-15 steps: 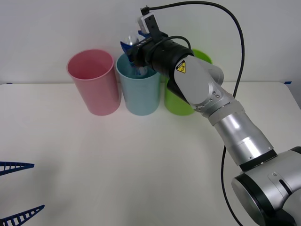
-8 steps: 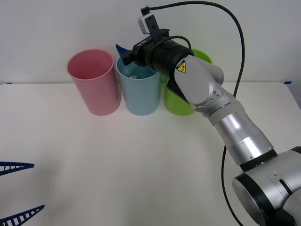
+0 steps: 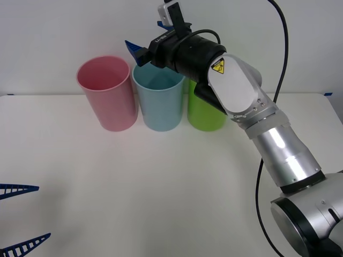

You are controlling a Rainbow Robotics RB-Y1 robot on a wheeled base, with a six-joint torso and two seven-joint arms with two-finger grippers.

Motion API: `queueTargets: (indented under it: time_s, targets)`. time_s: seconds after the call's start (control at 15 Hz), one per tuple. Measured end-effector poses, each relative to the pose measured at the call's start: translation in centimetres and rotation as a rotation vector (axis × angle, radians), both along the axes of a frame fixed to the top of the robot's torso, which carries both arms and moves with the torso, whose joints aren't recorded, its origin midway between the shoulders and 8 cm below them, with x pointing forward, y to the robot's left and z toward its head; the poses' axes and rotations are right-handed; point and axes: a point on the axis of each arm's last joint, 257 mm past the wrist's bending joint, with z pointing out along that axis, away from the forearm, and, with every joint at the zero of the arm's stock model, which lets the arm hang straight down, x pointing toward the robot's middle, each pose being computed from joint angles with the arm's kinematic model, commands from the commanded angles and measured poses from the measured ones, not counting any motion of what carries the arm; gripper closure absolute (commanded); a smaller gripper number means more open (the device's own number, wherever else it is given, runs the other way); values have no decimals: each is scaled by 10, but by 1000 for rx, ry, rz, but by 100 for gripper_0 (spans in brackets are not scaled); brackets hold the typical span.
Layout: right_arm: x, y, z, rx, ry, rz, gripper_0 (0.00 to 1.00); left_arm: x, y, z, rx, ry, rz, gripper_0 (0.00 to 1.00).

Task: Put cans in the blue bin and PET bottles in the pink bin and trash in the green bin.

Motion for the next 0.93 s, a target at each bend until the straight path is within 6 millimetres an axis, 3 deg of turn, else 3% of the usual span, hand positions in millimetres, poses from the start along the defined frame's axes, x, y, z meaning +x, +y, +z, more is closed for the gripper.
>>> queueTargets:
  time_s: [0.2,0.33,0.53,0.93]
  targets:
    - [-56,-28,6,5,1,116,0,0,0,0,0,0,0,0]
    - [-93,-50,-2,11,11,163,0,0,0,0,0,0,0,0]
    - [-132,-76,-16,17,34,195,0,0,0,0,0,0,0,0]
    - [-192,-90,-67,-33,57,326,0,0,0,0,0,0,0,0]
